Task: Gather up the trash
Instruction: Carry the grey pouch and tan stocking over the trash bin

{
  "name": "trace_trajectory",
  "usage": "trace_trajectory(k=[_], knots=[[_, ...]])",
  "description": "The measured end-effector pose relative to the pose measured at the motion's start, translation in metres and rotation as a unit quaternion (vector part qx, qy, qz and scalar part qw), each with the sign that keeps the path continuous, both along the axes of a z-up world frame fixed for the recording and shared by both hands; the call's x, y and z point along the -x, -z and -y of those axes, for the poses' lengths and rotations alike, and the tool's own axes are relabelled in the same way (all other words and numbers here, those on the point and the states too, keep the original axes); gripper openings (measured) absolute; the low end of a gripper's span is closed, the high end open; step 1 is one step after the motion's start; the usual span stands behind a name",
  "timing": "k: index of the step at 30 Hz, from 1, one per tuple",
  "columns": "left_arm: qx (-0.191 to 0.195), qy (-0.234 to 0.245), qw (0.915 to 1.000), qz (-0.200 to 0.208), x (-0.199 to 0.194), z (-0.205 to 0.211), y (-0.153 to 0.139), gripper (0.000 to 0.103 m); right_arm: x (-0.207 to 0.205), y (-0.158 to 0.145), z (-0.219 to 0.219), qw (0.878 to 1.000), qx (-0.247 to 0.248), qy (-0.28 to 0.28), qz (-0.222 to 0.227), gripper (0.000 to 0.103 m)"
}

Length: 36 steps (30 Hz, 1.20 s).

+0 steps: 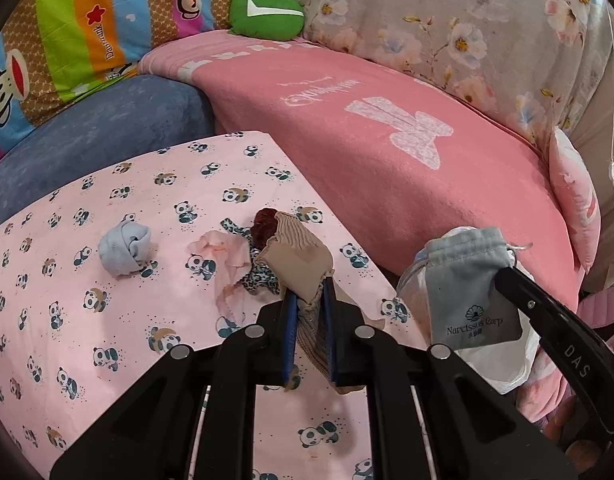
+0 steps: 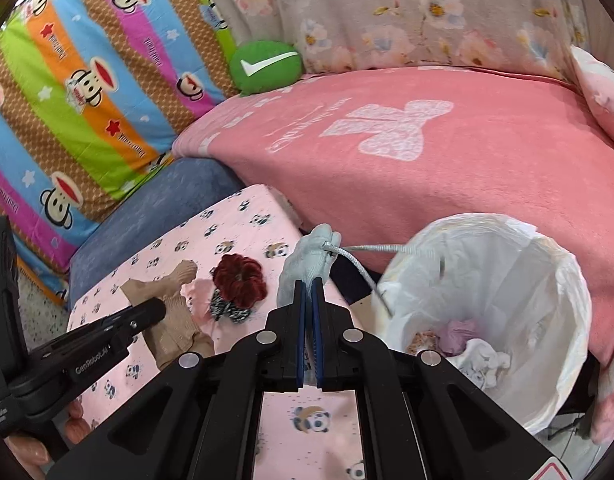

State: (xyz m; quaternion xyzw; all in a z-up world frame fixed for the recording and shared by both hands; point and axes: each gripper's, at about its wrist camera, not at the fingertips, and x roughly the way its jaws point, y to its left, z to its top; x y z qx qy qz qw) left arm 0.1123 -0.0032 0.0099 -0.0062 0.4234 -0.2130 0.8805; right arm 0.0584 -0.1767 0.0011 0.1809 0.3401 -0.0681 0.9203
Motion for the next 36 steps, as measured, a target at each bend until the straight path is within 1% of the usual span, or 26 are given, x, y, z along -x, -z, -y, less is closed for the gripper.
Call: trace_trajectory(k=[10, 17, 23, 30, 36], knots=[[-0.012, 0.048, 0.9988, 0.002, 0.017, 0.055, -0.001, 0.012, 0.020, 0.004, 0.048, 0.999, -0.012, 0.033, -0.004, 0.005], [-0.020, 0.080, 0.9966, 0.000, 0.029, 0.091, 0.001, 0.012, 0.030, 0.010, 0.069, 0.999, -0.017, 0.049, -0.005, 0.005], [-0.022, 0.098, 0.9949, -0.007, 0.033, 0.112, 0.004, 0.012, 0.038, 0.016, 0.089, 0.997, -0.024, 0.068, -0.008, 0.005], [-0.015, 0.120, 0.9926, -0.014, 0.037, 0.136, 0.006, 0.012, 0.045, 0.022, 0.107, 0.996, -0.031, 0.084, -0.011, 0.005], [-0.010, 0.138, 0.9904, -0.012, 0.041, 0.153, 0.007, 0.014, 0.050, 0.026, 0.118, 0.995, -0.034, 0.097, -0.013, 0.006]])
